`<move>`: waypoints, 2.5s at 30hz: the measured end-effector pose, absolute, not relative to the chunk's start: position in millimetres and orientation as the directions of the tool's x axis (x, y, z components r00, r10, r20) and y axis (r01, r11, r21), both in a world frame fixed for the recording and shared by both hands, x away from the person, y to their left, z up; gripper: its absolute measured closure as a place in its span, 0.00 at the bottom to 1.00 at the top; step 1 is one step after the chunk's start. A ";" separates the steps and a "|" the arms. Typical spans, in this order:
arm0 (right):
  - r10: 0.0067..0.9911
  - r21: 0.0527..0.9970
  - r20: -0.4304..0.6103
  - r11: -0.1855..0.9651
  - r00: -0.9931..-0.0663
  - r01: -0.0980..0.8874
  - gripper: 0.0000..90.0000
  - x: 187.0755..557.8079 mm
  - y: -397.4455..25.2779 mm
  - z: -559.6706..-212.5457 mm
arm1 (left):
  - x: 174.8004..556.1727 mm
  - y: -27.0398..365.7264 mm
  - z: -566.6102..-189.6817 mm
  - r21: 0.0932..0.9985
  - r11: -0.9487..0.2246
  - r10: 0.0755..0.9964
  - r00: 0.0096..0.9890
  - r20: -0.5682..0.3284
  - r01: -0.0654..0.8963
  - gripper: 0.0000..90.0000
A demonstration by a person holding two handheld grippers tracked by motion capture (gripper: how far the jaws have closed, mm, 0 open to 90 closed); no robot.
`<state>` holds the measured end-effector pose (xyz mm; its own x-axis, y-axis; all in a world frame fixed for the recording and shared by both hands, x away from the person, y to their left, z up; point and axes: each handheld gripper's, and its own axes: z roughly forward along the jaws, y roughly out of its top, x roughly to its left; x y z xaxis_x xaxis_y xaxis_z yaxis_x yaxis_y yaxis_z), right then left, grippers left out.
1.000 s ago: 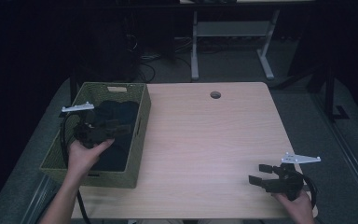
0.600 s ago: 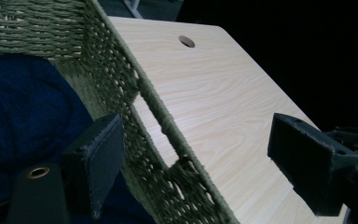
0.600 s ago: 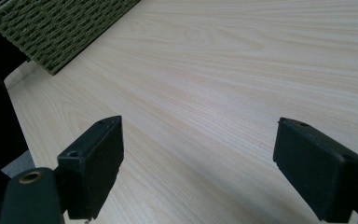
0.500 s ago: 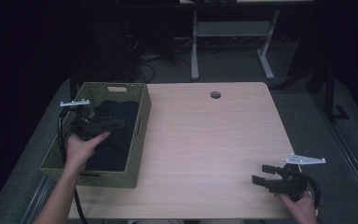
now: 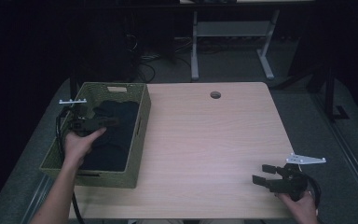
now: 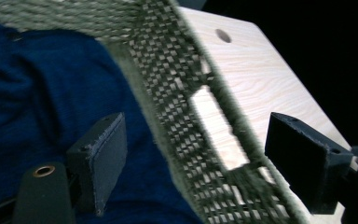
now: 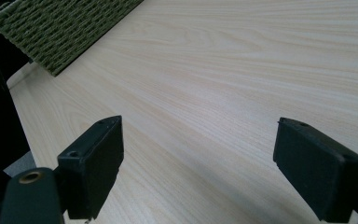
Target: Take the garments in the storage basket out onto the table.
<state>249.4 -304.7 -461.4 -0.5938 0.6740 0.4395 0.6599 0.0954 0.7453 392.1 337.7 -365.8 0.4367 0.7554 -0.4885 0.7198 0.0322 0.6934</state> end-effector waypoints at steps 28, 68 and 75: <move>0.658 0.737 0.448 0.111 -0.605 0.666 0.17 250.9 -302.1 -462.1 | 424.1 354.1 -404.6 0.568 0.089 0.831 0.253 -0.495 0.818 0.25; 0.645 0.747 0.436 0.130 -0.628 0.652 0.18 250.3 -300.5 -459.4 | 434.4 334.3 -433.1 0.386 -0.208 0.945 0.286 -0.157 0.899 0.54; 0.640 0.748 0.436 0.133 -0.632 0.651 0.18 250.4 -299.1 -459.0 | 434.8 319.9 -432.1 0.350 -0.286 0.949 0.315 -0.028 0.892 0.58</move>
<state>250.4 -299.1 -459.0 -0.6321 0.6404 0.4363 0.6508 0.1331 0.7475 434.8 319.9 -432.1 0.3147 0.9488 -0.0277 0.8920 -0.2857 0.3503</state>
